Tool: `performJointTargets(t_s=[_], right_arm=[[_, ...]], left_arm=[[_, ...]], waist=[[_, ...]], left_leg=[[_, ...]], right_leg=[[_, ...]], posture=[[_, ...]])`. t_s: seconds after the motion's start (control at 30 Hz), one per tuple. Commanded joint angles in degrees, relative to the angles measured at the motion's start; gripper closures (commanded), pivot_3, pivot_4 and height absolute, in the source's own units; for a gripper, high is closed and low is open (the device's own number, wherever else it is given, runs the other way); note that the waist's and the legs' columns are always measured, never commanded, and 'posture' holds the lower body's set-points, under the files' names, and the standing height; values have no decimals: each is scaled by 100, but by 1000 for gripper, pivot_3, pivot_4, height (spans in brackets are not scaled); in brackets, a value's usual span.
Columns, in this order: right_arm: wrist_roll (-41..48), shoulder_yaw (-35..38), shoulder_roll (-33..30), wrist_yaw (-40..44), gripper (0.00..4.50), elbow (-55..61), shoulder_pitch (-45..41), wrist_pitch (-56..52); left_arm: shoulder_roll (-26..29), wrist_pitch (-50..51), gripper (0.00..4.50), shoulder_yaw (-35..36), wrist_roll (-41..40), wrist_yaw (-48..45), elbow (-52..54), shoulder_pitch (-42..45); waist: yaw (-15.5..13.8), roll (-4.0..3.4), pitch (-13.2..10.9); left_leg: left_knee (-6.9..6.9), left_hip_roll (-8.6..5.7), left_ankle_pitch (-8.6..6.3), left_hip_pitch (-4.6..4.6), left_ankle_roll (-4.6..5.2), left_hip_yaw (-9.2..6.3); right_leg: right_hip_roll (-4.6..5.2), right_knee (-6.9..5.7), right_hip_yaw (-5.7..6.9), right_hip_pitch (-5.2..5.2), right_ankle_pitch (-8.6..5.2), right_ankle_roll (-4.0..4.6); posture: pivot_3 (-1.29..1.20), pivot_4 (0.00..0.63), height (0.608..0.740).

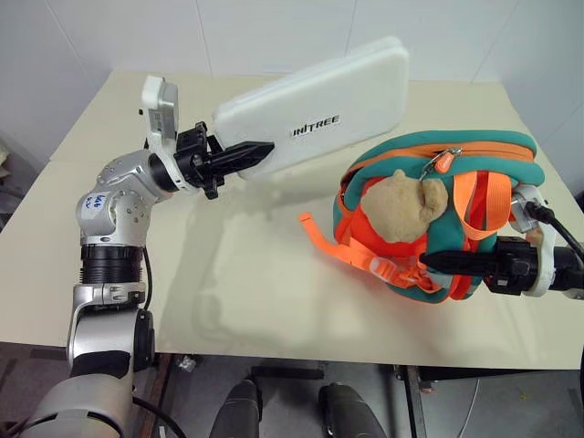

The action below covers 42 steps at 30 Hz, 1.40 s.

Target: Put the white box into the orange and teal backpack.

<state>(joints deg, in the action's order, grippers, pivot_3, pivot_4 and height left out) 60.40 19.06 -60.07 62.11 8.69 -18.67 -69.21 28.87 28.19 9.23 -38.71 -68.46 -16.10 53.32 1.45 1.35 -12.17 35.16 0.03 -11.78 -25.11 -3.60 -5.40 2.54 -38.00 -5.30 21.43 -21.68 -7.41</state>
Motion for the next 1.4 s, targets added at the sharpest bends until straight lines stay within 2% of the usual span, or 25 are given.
performJointTargets(t_s=[0.03, 0.27, 0.5, 0.67, 0.87, 0.97, 1.07, 1.2, 1.4], right_arm=[[149, 191, 43, -48, 4484, 128, 60, -21], [246, 196, 96, -144, 4484, 181, 26, -41], [374, 271, 91, -224, 4484, 260, 77, -75], [393, 306, 76, -237, 4484, 259, 114, -70], [391, 301, 63, -239, 4484, 254, 139, -41], [377, 284, 63, -231, 4484, 241, 131, -25], [356, 237, 62, -213, 4484, 207, 77, -10], [346, 164, 79, -192, 4484, 189, -1, -5], [405, 106, 121, -210, 4484, 240, -106, -52]], left_arm=[[-29, 138, 3252, -5, -212, -26, 607, -106], [-49, -866, 3252, -515, 642, -266, 347, -462], [-351, -2029, 3252, -331, 1075, 265, -564, -111], [-249, -1956, 3252, -444, 1174, 129, -722, -40], [151, -1699, 3252, -724, 1312, -530, -746, -59], [394, -1556, 3252, -978, 1468, -921, -775, -36], [571, -1910, 3252, -1324, 1938, -1252, -1175, 265], [123, -1889, 3252, -1609, 2326, -982, -1947, 1177], [-526, -1865, 3252, -1978, 2682, -1105, -2228, 1734]], waist=[[0, 0, 0], [-3, -1, 1], [-37, -1, 1], [-42, -1, 1], [-49, -1, 1], [-43, -1, 1], [-33, -1, 1], [-123, -1, 1], [-129, 0, 1]], left_leg=[[0, 0, 0, 1, 0, 0], [4, -1, 5, 4, 0, -1], [8, -6, 8, 7, 5, -5], [10, -11, 10, 4, 7, -8], [10, -10, 10, 5, 7, -9], [9, -10, 11, 5, 8, -9], [8, -10, 11, 5, 8, -9], [9, -16, 17, 2, 13, -16], [5, -21, 18, -4, 16, -15]], right_leg=[[0, 0, 0, -1, 0, 0], [-1, -5, 1, -4, 1, 0], [1, -6, 3, -10, 4, -5], [3, -3, 3, -12, 8, -11], [2, -7, 4, -12, 8, -11], [2, -8, 3, -11, 8, -11], [2, -8, 4, -11, 8, -11], [4, -7, 11, -13, 9, -13], [8, 1, 9, -11, 11, -18]], posture=[[0, 150, 740], [0, 150, 740], [0, 150, 740], [0, 150, 740], [0, 150, 740], [0, 150, 740], [0, 150, 740], [0, 150, 740], [0, 150, 740]])
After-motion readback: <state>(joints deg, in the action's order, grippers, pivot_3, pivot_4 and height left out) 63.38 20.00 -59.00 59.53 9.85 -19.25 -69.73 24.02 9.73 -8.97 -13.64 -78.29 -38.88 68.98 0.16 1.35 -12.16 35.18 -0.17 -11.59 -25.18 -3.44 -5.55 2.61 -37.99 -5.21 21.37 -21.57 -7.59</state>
